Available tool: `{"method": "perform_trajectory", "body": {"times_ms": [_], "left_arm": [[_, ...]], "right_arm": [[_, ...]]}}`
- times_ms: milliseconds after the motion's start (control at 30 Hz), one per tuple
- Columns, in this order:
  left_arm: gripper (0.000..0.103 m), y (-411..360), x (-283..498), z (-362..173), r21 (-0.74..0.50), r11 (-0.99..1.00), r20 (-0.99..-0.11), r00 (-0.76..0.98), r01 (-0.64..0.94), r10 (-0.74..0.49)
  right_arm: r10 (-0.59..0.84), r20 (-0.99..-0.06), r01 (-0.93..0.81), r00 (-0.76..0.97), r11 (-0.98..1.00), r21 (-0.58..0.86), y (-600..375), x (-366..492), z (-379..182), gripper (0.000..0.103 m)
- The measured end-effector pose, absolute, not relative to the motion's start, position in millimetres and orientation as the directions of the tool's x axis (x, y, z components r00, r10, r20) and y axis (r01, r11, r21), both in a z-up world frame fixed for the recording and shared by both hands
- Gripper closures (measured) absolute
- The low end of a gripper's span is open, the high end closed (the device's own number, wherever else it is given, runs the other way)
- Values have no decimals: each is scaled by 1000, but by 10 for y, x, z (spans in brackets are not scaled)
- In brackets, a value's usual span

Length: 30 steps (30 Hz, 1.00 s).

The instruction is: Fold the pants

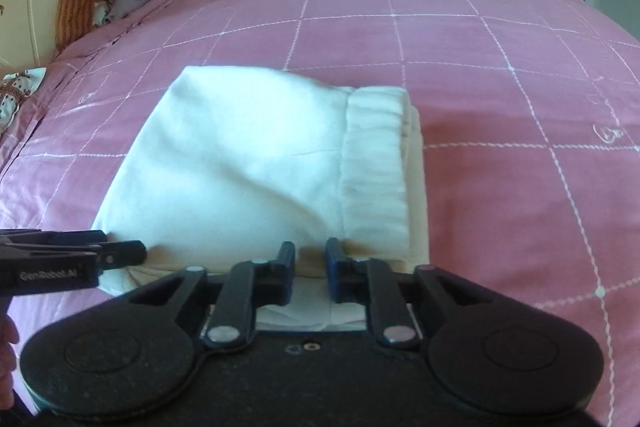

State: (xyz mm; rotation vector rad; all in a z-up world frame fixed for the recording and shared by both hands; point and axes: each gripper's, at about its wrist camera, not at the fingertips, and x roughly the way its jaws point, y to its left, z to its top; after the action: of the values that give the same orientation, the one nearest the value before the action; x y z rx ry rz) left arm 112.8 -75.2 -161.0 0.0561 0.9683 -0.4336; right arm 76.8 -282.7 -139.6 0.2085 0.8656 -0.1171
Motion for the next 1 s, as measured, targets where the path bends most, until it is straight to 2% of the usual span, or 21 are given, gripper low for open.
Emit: {"method": "perform_trajectory", "body": {"times_ms": [400, 467, 533, 667, 900, 1000], "left_arm": [[45, -753, 1188, -1592, -143, 918, -819, 475, 371, -320], [45, -752, 1197, -1582, -142, 918, -821, 474, 370, -318], [45, -751, 1205, -1567, -136, 918, -822, 475, 372, -314], [45, -753, 1208, -1522, -129, 922, -823, 479, 366, -305], [45, -746, 1206, -1448, -117, 925, -819, 492, 361, -296], [45, -751, 1252, -1409, -117, 926, -815, 498, 359, -296]], "right_arm": [[26, -756, 238, 654, 942, 238, -2968, 722, -1383, 103], [48, -751, 238, 659, 933, 269, -2972, 736, -1344, 90], [58, -744, 227, 665, 934, 275, -2935, 745, -1295, 83], [39, -731, 210, 682, 946, 247, -2825, 766, -1185, 78], [19, -718, 211, 696, 950, 229, -2800, 805, -1101, 77], [16, -713, 208, 701, 952, 226, -2785, 827, -1091, 73]]}}
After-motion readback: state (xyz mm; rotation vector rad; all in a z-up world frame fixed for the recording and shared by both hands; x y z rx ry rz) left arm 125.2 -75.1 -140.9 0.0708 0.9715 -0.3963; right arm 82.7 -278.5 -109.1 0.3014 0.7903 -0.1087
